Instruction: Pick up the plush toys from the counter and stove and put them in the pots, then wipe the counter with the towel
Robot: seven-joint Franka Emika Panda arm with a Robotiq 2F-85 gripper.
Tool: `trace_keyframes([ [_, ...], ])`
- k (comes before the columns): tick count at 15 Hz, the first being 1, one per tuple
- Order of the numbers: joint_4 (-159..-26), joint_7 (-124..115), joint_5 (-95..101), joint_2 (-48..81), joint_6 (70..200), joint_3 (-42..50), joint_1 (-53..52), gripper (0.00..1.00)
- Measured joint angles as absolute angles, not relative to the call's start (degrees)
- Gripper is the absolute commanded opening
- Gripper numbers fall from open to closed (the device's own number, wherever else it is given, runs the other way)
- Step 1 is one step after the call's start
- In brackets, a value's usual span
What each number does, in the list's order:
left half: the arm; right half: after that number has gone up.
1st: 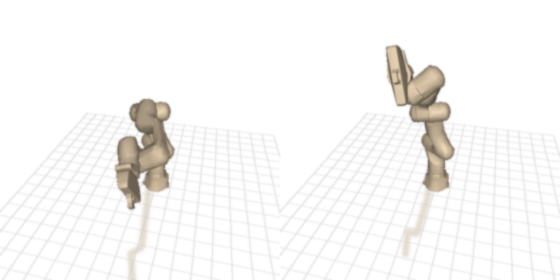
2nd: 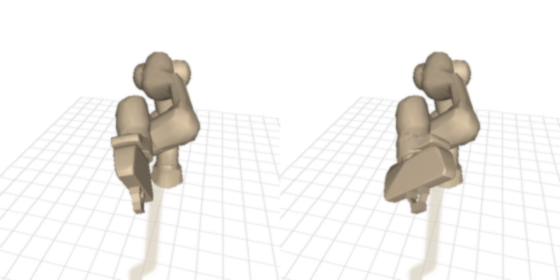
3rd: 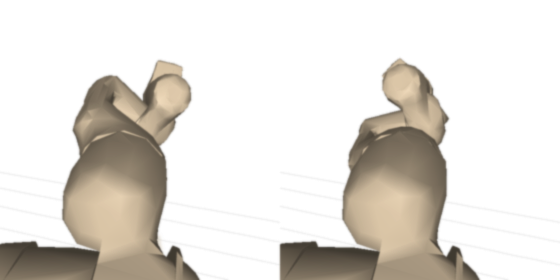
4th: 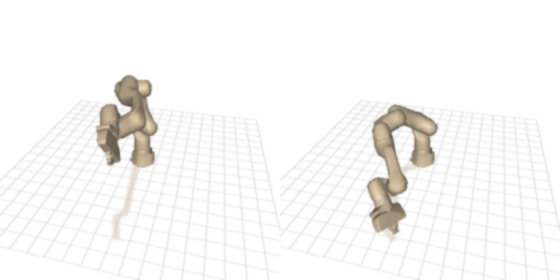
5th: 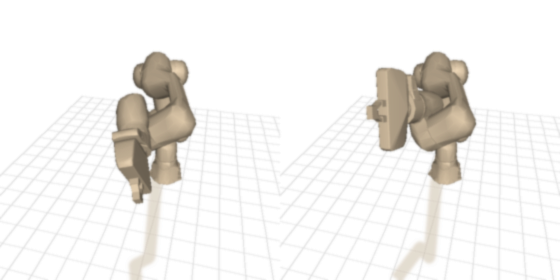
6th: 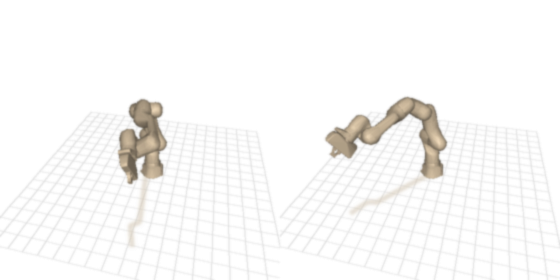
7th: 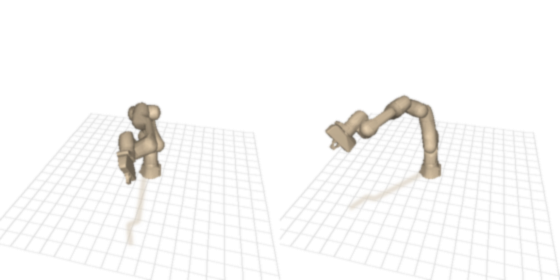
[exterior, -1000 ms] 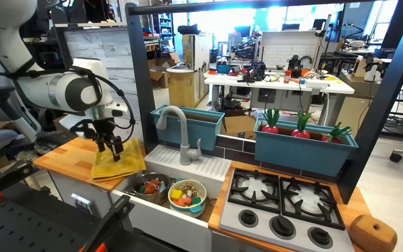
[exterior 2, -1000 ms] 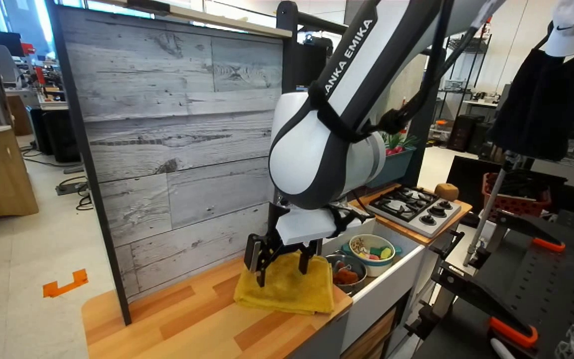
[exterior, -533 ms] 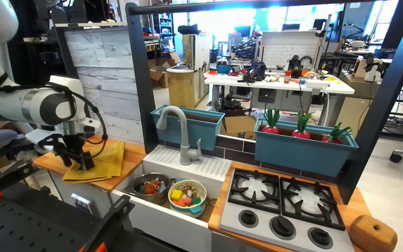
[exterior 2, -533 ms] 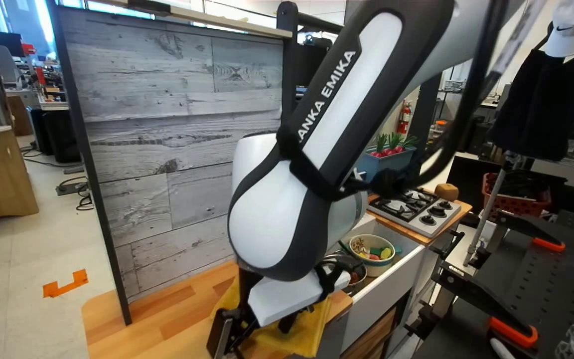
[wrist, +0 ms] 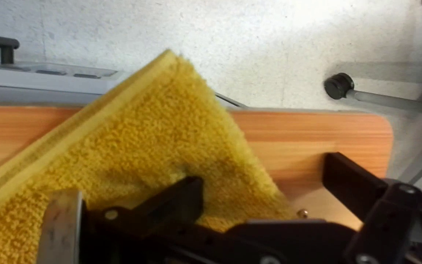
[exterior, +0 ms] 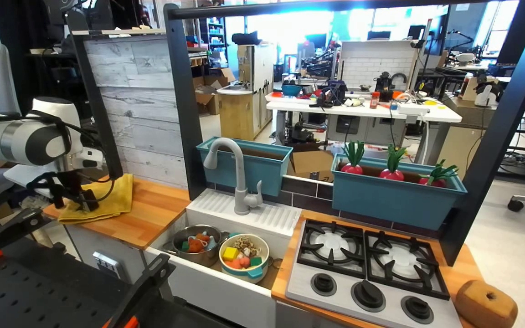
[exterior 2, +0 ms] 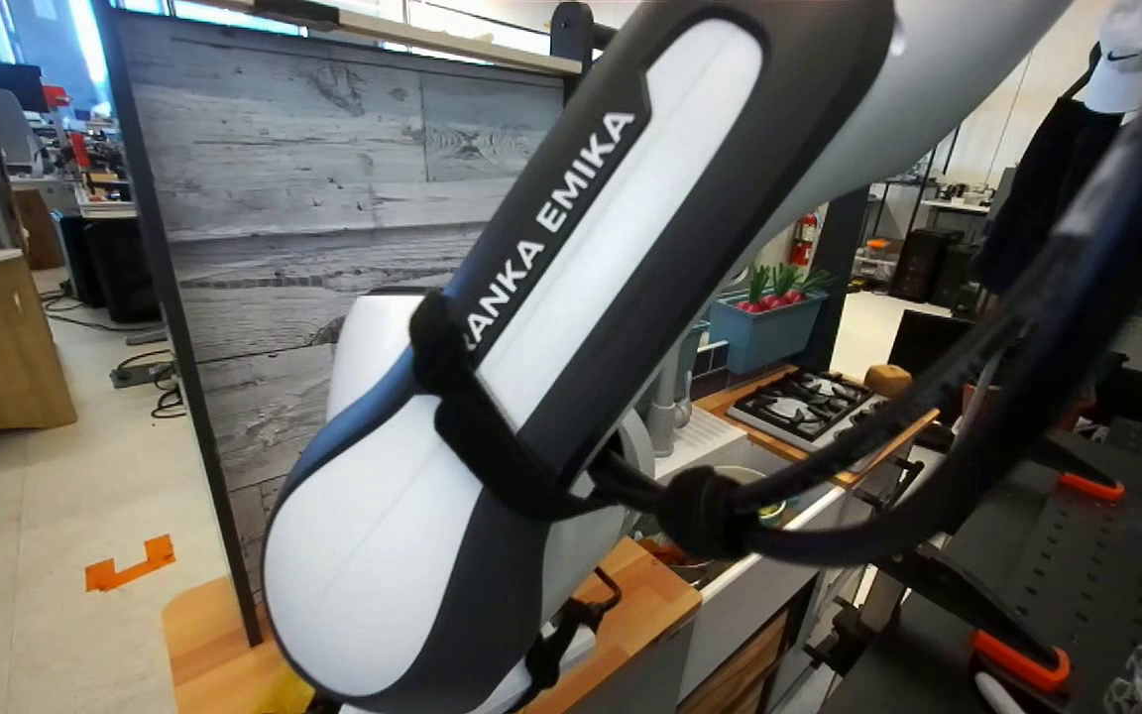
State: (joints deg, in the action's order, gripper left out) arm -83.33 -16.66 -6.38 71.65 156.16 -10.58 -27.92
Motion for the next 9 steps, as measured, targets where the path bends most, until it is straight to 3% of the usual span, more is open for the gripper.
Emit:
trace_keyframes([
  [4, -84.4, -9.6, -6.4, 71.0, 158.2, -14.8, -24.3, 1.0],
  [9, -97.5, 4.1, -6.3, 60.3, 159.5, -25.2, -14.5, 1.0],
])
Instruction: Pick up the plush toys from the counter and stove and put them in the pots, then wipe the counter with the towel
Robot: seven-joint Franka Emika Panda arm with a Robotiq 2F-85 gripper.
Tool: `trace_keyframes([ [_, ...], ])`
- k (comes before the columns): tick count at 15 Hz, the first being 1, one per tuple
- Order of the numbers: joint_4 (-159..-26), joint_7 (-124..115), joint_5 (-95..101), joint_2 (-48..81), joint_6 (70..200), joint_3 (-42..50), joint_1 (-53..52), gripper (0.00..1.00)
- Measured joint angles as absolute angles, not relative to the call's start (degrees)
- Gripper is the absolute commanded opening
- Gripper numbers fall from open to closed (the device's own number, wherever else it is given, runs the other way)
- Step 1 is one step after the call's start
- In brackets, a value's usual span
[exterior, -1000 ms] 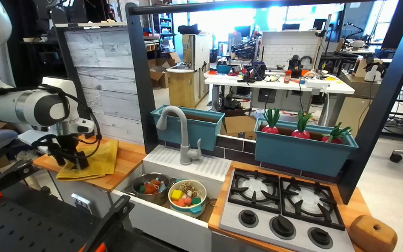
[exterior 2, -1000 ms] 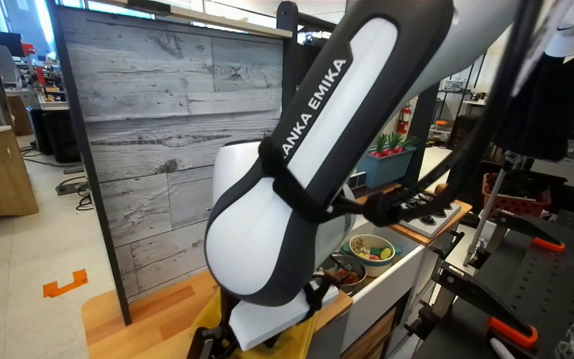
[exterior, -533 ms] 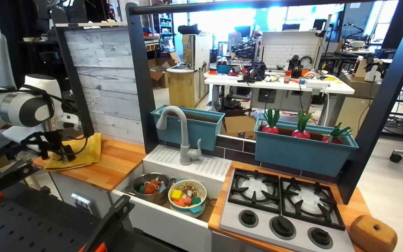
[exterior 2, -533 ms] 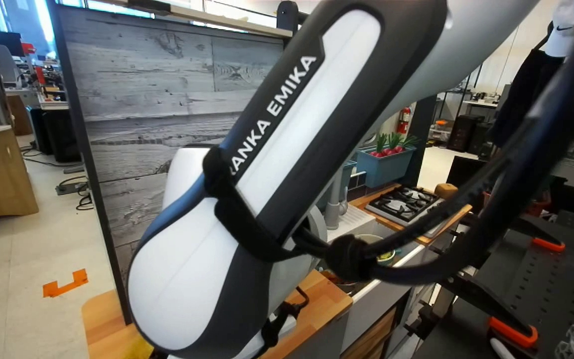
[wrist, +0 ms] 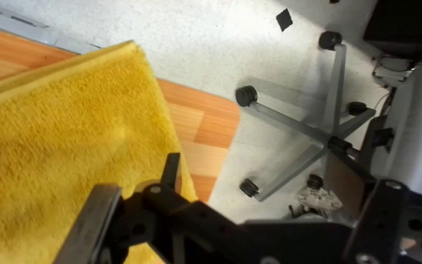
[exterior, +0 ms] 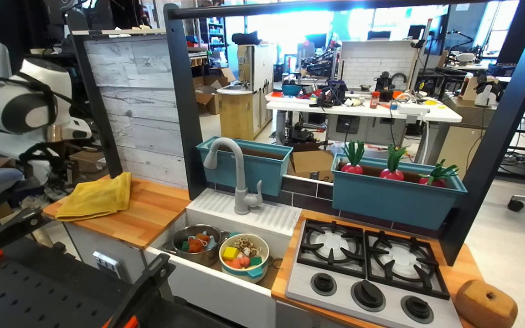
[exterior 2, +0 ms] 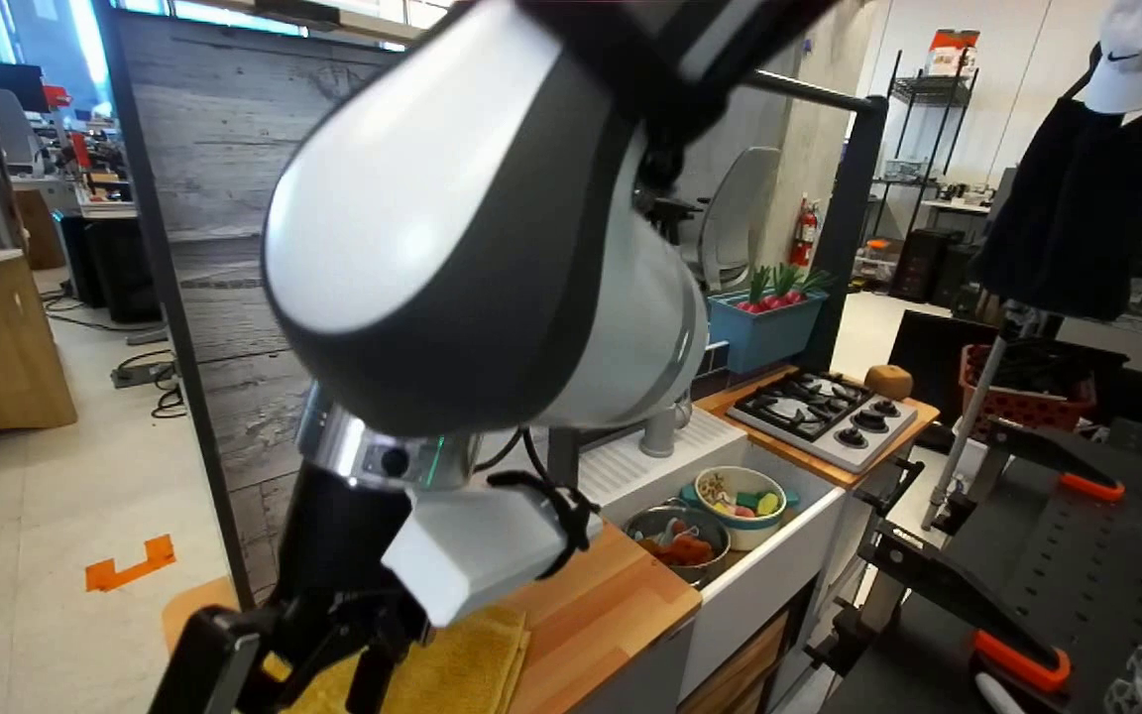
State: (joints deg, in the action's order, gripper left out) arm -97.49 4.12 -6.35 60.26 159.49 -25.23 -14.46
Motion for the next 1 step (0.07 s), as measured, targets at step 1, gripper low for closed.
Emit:
trace_keyframes([
  [1, -100.4, 5.3, -6.4, 57.8, 161.7, -26.8, -12.8, 1.0],
])
